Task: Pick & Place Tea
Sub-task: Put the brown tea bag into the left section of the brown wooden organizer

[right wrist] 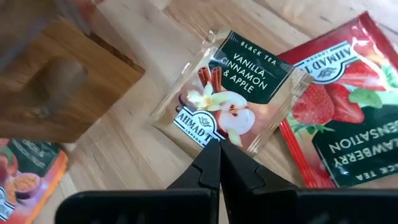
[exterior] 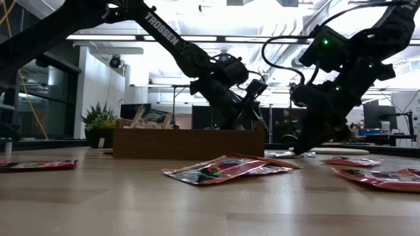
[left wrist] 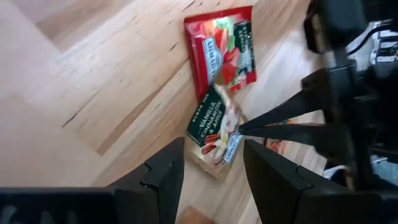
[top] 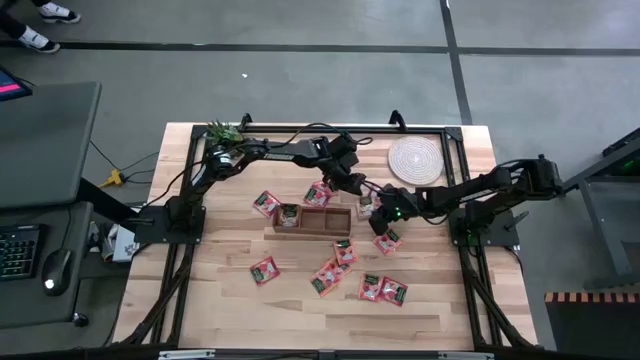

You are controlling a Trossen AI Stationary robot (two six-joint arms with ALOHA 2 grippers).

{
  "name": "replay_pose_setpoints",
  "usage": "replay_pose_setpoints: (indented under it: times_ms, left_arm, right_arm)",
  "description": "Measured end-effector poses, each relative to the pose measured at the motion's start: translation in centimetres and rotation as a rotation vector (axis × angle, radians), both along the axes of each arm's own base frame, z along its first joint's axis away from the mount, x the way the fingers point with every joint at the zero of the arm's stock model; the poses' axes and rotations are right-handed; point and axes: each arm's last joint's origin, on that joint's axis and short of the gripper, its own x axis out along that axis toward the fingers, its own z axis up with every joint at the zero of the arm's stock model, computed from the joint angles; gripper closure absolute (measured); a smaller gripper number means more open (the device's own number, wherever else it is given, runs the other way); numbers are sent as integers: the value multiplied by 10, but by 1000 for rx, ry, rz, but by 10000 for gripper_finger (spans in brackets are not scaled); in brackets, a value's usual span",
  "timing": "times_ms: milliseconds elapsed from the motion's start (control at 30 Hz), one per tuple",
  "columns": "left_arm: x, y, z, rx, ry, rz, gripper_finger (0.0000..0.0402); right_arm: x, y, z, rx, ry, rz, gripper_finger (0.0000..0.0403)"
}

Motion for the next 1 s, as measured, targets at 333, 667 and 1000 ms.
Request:
replay_pose_setpoints:
  times_ms: [333, 667, 1000]
  left_arm:
    - [5, -13, -26, -86, 48, -58, 238]
    - [14, -13, -15, -59, 22, -72, 238]
    - [15, -11, -11, -53, 18, -74, 238]
  right_arm:
    - [1, -1, 1, -19, -13, -12, 403]
    - [5, -1, 4, -20, -61, -9, 403]
    - [5, -6, 6, -31, -78, -38, 403]
